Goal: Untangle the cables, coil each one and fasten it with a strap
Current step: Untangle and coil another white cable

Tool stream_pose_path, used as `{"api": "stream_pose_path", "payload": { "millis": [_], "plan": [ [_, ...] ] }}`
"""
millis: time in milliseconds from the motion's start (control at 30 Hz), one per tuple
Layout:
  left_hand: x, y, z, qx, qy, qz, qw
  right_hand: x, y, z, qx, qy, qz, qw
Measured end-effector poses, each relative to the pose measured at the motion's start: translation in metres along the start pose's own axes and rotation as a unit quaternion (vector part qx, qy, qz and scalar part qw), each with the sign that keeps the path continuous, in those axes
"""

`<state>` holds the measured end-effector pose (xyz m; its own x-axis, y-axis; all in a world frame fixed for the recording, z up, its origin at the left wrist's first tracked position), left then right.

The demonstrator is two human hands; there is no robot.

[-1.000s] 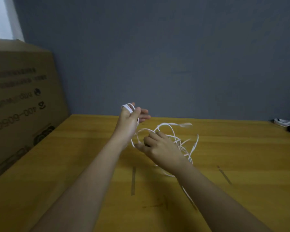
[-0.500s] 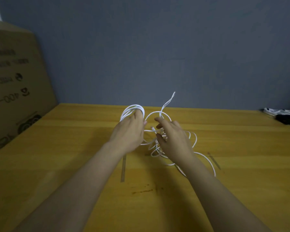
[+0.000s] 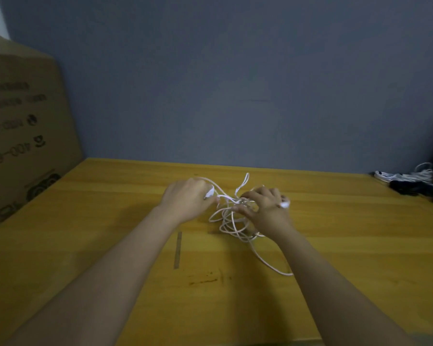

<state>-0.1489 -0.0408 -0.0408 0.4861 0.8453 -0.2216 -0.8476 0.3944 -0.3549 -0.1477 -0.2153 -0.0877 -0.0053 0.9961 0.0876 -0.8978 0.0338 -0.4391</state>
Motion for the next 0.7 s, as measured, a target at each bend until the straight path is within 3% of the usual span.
{"api": "stream_pose_path", "payload": {
  "millis": [67, 167, 333, 367, 400, 467, 500, 633, 700],
  "plan": [
    [0.005, -0.001, 0.011, -0.043, 0.035, 0.029, 0.998, -0.020, -0.001, -0.004, 0.024, -0.089, -0.038, 0.995],
    [0.009, -0.009, 0.025, -0.103, 0.084, 0.061, 0.989, -0.034, -0.001, -0.001, 0.051, -0.266, -0.102, 0.957],
    [0.017, -0.031, 0.062, -0.219, 0.184, 0.102, 0.953, -0.032, -0.024, 0.050, -0.044, -0.492, -0.150, 0.857],
    [0.016, -0.035, 0.066, -0.222, 0.192, 0.100, 0.951, -0.032, -0.029, 0.053, -0.043, -0.489, -0.145, 0.859],
    [0.013, -0.038, 0.066, -0.215, 0.194, 0.094, 0.952, -0.031, -0.033, 0.048, -0.014, -0.446, -0.129, 0.886],
    [0.005, -0.044, 0.061, -0.187, 0.179, 0.081, 0.963, -0.023, -0.033, 0.027, 0.112, -0.266, -0.075, 0.955],
    [0.002, -0.045, 0.057, -0.173, 0.172, 0.076, 0.967, -0.022, -0.033, 0.018, 0.151, -0.204, -0.062, 0.965],
    [-0.001, -0.048, 0.048, -0.159, 0.183, 0.072, 0.967, -0.006, -0.038, 0.045, 0.071, -0.157, -0.022, 0.985],
    [-0.003, -0.048, 0.048, -0.159, 0.188, 0.069, 0.967, 0.001, -0.035, 0.066, 0.028, -0.199, -0.012, 0.980]
  ]
}}
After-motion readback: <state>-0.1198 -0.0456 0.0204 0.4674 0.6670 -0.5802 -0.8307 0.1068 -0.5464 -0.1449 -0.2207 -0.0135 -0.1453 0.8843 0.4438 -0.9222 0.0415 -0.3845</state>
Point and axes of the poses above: each hand's wrist, its own y-axis away from the middle knuckle, its own z-axis out of the back of the hand, x = y × z, the point moved 8 cm from there along -y, towards the middle knuckle, and after that the axes turned 9 degrees about y, right-handed, at the moved point
